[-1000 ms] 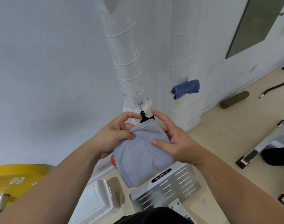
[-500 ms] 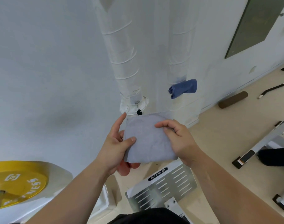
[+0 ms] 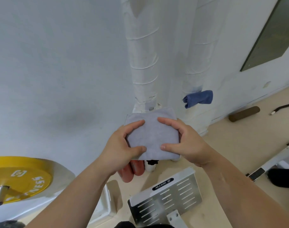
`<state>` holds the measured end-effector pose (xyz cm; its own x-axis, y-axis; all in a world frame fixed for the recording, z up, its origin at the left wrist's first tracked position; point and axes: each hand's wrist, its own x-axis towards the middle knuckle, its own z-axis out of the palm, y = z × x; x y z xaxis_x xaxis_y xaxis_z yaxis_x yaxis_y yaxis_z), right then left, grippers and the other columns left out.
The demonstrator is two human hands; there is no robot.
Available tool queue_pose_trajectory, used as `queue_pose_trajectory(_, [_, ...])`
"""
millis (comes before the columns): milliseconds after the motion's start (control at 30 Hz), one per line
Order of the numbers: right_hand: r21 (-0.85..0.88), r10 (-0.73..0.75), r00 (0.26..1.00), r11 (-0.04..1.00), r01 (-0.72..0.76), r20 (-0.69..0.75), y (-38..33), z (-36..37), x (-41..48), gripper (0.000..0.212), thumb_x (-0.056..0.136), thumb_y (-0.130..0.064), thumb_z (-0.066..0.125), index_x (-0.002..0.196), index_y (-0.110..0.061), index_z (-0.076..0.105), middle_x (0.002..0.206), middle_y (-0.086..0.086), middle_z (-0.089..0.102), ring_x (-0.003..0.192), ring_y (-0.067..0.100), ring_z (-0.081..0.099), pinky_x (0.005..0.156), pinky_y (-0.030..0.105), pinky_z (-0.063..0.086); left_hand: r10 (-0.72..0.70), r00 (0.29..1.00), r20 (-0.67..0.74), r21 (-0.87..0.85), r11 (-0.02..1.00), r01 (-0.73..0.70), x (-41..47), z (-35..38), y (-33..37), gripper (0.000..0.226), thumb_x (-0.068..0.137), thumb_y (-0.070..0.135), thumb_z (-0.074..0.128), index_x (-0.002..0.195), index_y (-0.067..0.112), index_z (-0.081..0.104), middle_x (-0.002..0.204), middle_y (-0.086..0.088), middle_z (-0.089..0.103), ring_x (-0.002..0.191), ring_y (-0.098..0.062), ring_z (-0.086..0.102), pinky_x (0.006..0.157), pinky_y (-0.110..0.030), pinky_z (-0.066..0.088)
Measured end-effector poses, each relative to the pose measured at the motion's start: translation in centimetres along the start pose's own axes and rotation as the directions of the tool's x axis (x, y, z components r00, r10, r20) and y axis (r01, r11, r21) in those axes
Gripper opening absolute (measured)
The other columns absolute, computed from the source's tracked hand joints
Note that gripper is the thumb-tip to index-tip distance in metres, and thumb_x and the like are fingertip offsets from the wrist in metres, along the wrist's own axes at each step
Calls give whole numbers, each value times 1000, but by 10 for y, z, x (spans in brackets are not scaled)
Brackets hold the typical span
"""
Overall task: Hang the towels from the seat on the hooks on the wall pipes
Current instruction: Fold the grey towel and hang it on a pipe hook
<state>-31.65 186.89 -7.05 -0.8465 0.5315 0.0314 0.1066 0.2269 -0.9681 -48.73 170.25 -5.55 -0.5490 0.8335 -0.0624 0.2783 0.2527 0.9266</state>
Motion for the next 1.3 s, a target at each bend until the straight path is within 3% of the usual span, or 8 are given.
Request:
queue_pose_trajectory(367, [-638,-80,996,770,33,-45,-73,43,59,68,79,-27,79,140,-37,52,117,-6,58,106,5,55,86,4,34,303,930,-209,255,935,-247,31,-80,4,41,69,20,87,107,35,77,101,14,75,96,-3,67,86,-26,53])
queue_pose_trajectory(500, [-723,-179,980,688,59,-90,-94,58,76,39,80,-28,80,116,-35,67,98,-8,46,87,3,50,75,20,36,368,913,-177,291,906,-309,48,-107,7,29,70,25,88,96,31,79,90,8,63,84,0,59,72,-10,42])
queue_pose_trajectory(700, [-639,-127,992,763,92,-9,-132,56,73,30,83,-27,79,111,-30,69,142,-14,41,131,1,40,106,20,35,452,892,-10,214,872,-440,58,-144,20,23,70,27,89,86,31,73,141,20,46,134,7,41,100,-9,35])
queue_pose_trajectory(767, [-562,-131,991,820,110,4,-145,57,71,32,86,-18,77,114,-25,66,124,-8,61,121,3,53,98,20,45,425,904,52,87,899,-428,59,-153,29,22,74,19,88,86,27,71,131,22,61,131,14,46,103,-12,40])
queue_pose_trajectory(900, [-383,-218,970,910,161,-111,-164,65,75,44,94,-6,66,127,-32,50,98,-1,58,78,-3,58,72,10,46,382,923,-37,-73,920,-384,65,-163,43,24,81,13,83,90,23,63,86,5,66,76,-1,61,61,-23,49])
queue_pose_trajectory(1100, [-444,-432,873,843,303,-224,-173,63,100,33,100,-3,53,105,-34,65,107,-13,62,106,4,57,84,7,40,629,743,-227,-15,761,-649,79,-157,63,34,91,9,65,113,35,65,126,4,57,120,-2,56,101,-20,46])
queue_pose_trajectory(1200, [-385,-450,855,859,337,-257,-183,49,111,31,100,-1,51,96,-25,70,97,-12,61,91,5,58,65,4,42,665,709,-236,69,739,-670,85,-151,79,28,93,7,57,95,29,73,137,3,49,124,6,51,94,-7,40])
queue_pose_trajectory(1300, [-248,-466,841,879,407,-273,-190,27,124,25,97,-7,56,96,-27,71,109,-4,66,102,6,62,88,20,46,671,701,-244,53,730,-681,95,-142,100,19,84,21,68,95,36,72,137,5,48,131,3,47,94,-7,40])
